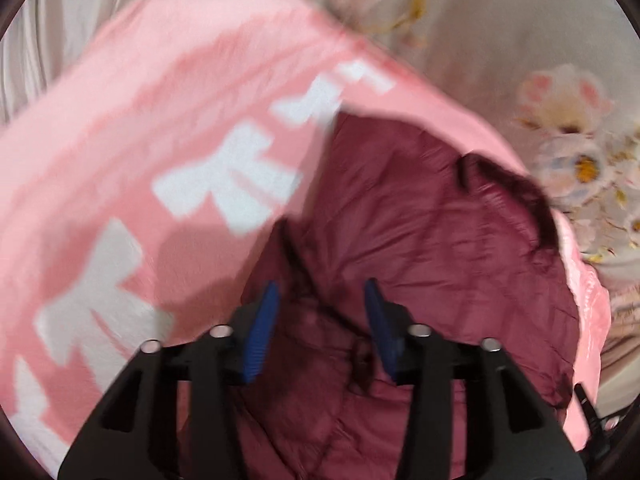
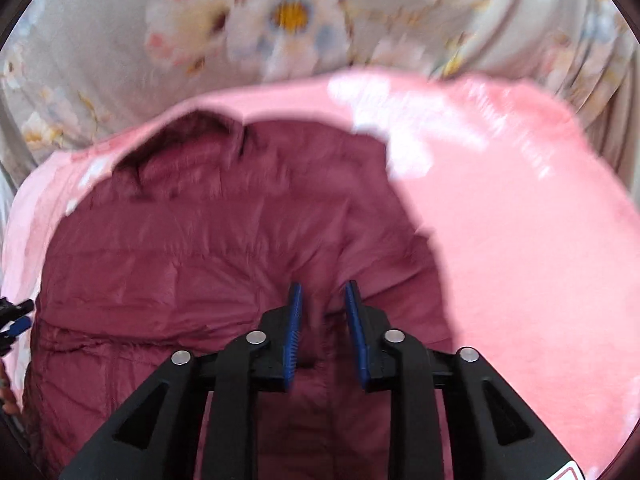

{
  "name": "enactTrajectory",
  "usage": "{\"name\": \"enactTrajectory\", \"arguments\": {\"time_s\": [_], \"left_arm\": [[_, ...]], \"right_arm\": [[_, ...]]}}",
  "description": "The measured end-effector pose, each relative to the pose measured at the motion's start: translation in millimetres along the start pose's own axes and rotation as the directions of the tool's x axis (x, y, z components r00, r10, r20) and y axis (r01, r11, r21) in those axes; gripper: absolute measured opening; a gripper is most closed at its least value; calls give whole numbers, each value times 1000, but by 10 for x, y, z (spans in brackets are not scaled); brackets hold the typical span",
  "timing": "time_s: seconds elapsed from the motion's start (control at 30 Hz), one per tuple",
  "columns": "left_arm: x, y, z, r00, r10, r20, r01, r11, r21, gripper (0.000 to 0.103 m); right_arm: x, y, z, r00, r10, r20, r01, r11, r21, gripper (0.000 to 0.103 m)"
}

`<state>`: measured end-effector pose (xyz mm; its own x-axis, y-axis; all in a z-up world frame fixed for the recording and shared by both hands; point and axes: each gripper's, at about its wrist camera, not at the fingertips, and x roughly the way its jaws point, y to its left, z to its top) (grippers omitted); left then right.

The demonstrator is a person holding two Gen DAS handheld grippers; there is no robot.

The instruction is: Fold large clothes

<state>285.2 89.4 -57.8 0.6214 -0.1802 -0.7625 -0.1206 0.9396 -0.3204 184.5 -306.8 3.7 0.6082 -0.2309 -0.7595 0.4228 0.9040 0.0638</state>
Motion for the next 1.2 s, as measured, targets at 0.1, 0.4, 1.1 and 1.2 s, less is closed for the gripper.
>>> {"name": "enactTrajectory", "arguments": {"time_s": [0.1,0.4,1.1,1.2], "left_arm": [[-183,-393,183,997,-64,50,58,993,100,47],[613,-1143,7,995,-12,-103,39,963,266,47],[643,-1058,-431,999,41,-1,-38,927,373,50],[518,-1012,-288,997,-29,-67,50,943,328,62]], "right_arm": [[-146,113,230,998,37,49,-36,999,-12,24],[621,692,167,985,127,-117,-139,985,-106,17],[688,688,-324,984,129,-121,-146,980,-139,18],[560,658,-140,971,191,-145,-213,966,-148,26]]}}
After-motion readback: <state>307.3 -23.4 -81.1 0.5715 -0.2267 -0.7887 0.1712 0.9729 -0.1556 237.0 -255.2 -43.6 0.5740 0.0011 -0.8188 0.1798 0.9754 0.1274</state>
